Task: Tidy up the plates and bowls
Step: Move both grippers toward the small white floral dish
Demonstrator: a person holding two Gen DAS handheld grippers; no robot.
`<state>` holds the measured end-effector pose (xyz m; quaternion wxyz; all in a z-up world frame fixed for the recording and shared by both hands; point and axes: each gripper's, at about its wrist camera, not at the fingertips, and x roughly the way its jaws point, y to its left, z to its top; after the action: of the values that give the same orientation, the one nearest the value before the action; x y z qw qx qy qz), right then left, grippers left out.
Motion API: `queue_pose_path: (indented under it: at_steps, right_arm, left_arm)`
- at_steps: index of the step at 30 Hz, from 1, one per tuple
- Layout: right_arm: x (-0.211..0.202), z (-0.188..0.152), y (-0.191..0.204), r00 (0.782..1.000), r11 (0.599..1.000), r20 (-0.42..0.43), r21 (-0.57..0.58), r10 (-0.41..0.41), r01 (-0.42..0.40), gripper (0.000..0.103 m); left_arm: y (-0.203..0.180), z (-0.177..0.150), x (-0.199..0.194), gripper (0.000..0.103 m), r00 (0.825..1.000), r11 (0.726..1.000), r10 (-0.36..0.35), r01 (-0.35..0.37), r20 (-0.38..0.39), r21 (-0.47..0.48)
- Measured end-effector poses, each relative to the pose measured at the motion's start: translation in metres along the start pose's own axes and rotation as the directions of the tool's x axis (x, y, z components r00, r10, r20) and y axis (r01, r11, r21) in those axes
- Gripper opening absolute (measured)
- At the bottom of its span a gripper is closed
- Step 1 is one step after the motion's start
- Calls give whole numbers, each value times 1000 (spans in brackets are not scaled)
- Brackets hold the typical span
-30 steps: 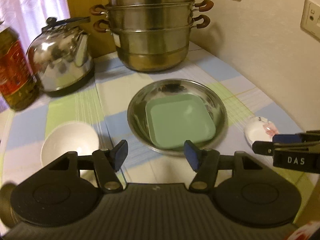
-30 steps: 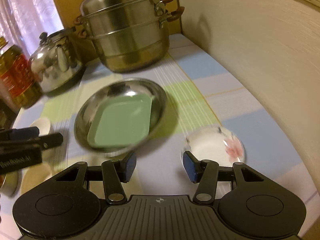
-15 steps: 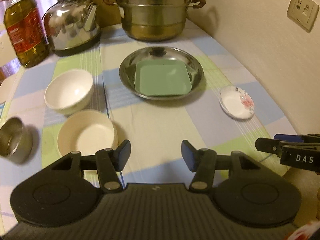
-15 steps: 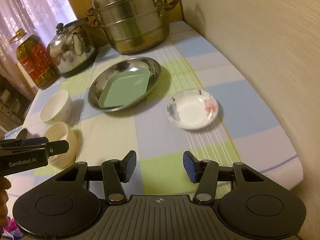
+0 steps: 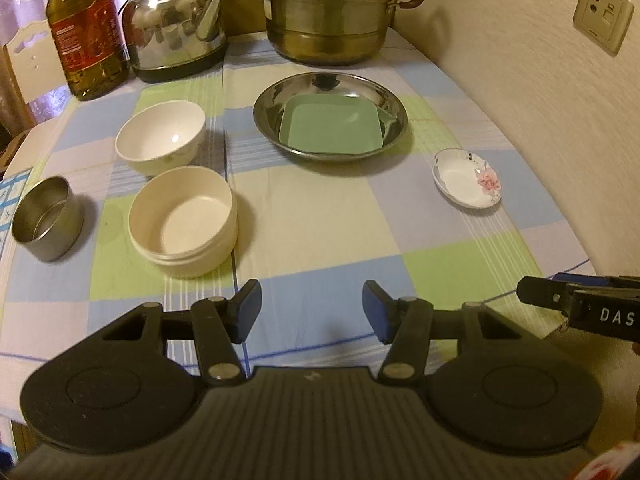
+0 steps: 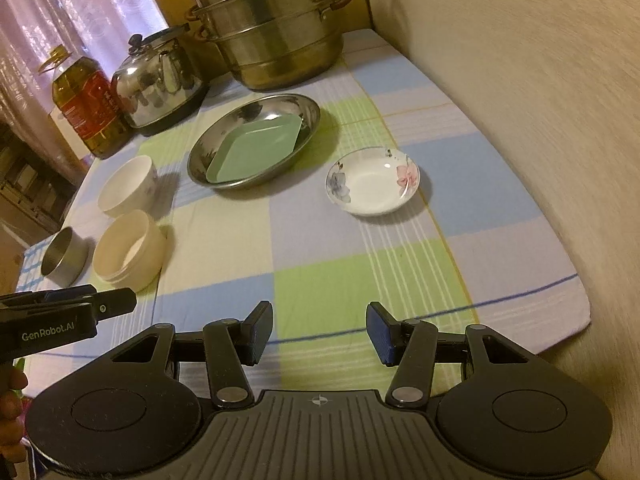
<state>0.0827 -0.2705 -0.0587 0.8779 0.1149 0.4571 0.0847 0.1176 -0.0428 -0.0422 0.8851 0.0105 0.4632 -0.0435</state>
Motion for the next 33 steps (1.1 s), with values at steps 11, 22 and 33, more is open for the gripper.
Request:
queue_pose_path:
  at_steps: [11, 22, 33]
  right_arm:
    - [-6, -15, -4, 999, 999, -28, -28, 33, -34, 52]
    - [-5, -20, -19, 997, 998, -45, 31, 61, -59, 71]
    - [3, -3, -33, 1000, 997, -9, 80, -10, 10, 79]
  left_arm:
    - [-11, -22, -12, 52, 1000, 999, 13, -14, -19, -32]
    - [-20, -28, -11, 52, 999, 1000, 1, -3, -54, -22]
    - [-30, 6, 24, 51, 992, 994, -101, 103, -73, 26]
